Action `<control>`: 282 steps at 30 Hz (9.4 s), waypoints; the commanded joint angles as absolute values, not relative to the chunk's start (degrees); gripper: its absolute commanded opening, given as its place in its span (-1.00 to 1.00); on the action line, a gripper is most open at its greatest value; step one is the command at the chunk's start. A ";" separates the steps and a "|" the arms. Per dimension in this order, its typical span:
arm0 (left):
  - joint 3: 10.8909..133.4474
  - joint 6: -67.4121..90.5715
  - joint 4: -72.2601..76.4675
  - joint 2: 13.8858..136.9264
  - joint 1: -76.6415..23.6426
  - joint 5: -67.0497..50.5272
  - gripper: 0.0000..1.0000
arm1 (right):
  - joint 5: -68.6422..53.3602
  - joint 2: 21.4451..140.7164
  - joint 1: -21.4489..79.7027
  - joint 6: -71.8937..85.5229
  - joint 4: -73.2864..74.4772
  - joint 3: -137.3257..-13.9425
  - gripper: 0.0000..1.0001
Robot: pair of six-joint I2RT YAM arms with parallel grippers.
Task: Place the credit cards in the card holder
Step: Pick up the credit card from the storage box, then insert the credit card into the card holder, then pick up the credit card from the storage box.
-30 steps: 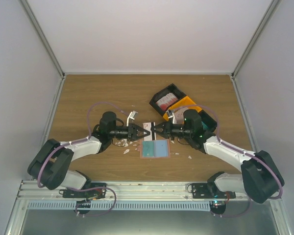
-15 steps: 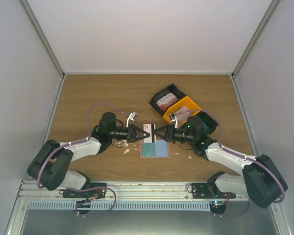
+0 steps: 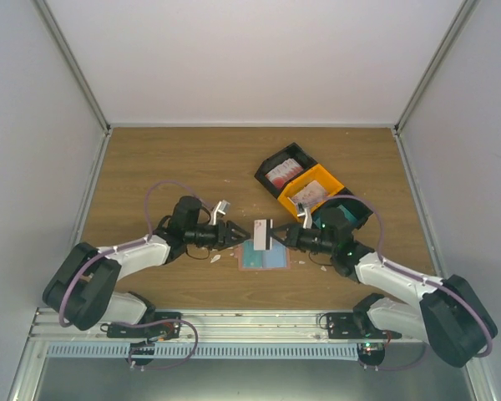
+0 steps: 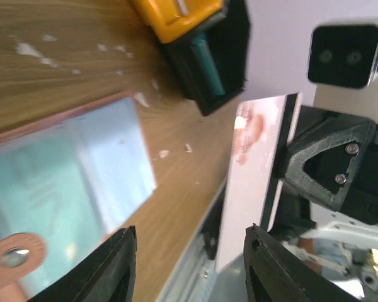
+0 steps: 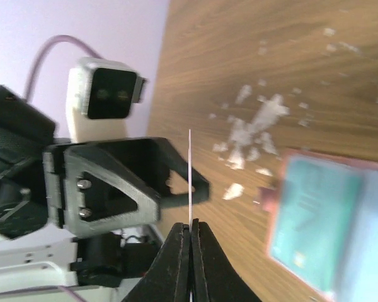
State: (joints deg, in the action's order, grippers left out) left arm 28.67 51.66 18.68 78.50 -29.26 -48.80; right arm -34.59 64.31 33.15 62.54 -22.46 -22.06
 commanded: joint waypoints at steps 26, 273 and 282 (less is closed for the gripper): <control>28.19 41.40 -1.02 81.45 -37.50 -23.07 -0.37 | -31.82 78.19 31.99 53.21 -25.76 -17.32 -0.99; 56.71 48.01 17.80 110.65 -27.95 -11.62 -0.47 | -19.04 124.83 24.02 -14.37 52.89 -107.94 -0.79; 56.76 47.82 17.80 110.64 -27.95 -11.97 -0.47 | -18.81 124.89 23.82 -14.01 52.08 -107.85 -0.97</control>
State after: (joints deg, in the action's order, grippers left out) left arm 56.53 48.47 15.59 110.00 -28.34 -11.75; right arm -18.20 126.63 23.90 -14.17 52.49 -108.49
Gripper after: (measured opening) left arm 0.266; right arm 0.022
